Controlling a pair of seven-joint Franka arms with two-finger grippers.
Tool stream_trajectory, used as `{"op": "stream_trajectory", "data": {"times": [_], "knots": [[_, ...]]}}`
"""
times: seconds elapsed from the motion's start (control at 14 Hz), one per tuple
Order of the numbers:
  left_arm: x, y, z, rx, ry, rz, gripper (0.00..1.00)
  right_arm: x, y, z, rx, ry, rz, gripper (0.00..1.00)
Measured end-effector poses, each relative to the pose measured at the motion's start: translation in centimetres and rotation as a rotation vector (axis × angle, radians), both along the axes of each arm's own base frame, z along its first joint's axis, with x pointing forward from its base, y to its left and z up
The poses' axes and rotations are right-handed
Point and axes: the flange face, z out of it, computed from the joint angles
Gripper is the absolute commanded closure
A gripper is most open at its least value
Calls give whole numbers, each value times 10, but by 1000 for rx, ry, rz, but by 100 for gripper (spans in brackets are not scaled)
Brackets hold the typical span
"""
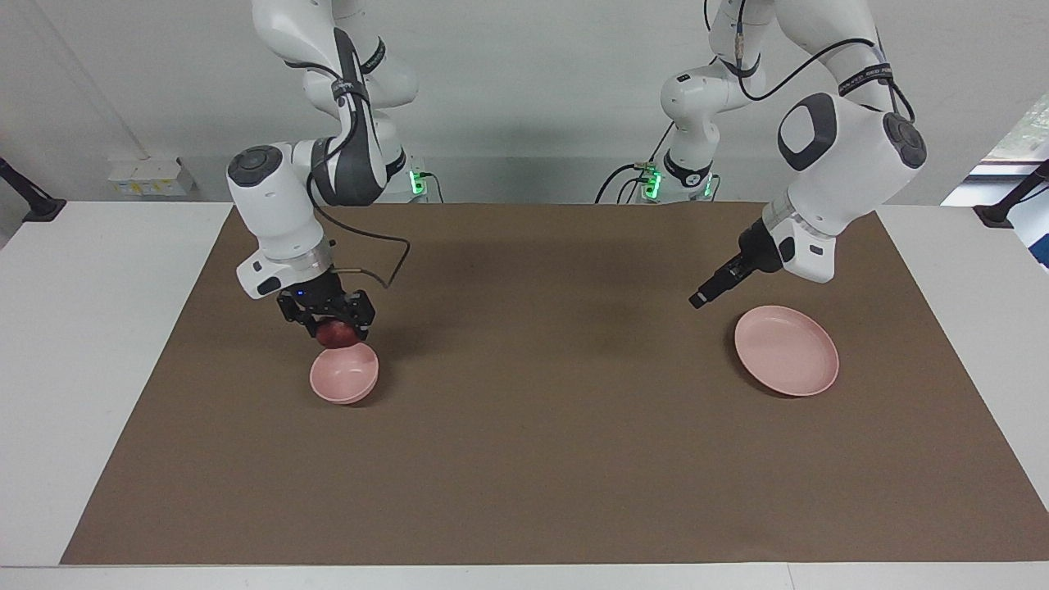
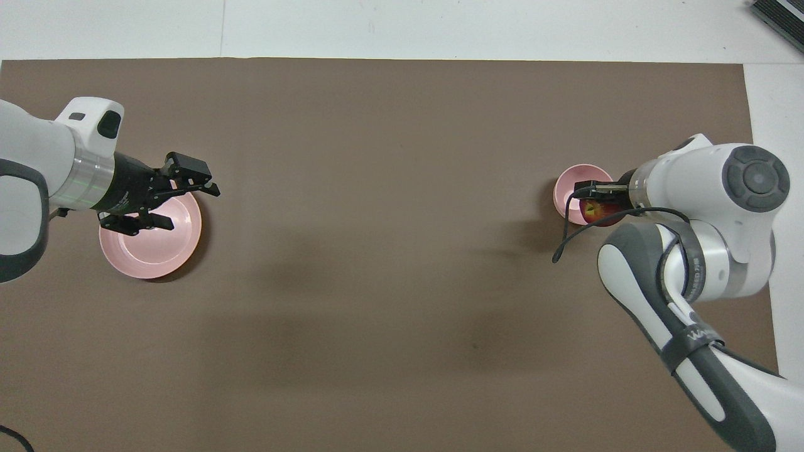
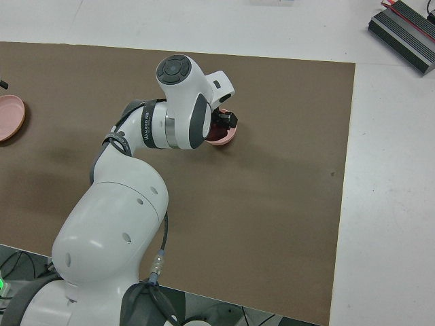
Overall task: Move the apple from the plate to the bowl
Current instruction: 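Lower the apple into the bowl with the right gripper while the left retracts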
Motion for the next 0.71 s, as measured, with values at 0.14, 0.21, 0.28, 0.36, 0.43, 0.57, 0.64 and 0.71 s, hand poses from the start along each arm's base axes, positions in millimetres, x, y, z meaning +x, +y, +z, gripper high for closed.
{"op": "stream_trajectory", "data": {"times": [0.14, 0.21, 0.28, 0.36, 0.43, 0.57, 0.64, 0.71], "knots": [[0, 8, 1, 64, -24, -98, 0, 5, 2, -5, -9, 3, -7, 100], [0, 11, 3, 105, -31, -161, 0, 8, 5, -10, -10, 9, -7, 100], [-1, 13, 6, 142, -35, -228, 0, 10, 9, -14, -11, 13, -6, 100], [-1, 15, 10, 171, -35, -293, 0, 13, 13, -17, -11, 15, -6, 100], [-2, 18, 17, 194, -36, -347, 0, 16, 15, -20, -12, 18, -4, 100], [-2, 20, 31, 218, -36, -418, 0, 19, 18, -30, -15, 27, -1, 100], [-3, 20, 39, 221, -44, -458, 0, 21, 18, -34, -15, 24, -1, 100], [-4, 21, 47, 221, -51, -495, 0, 22, 17, -38, -16, 24, -1, 100]]}}
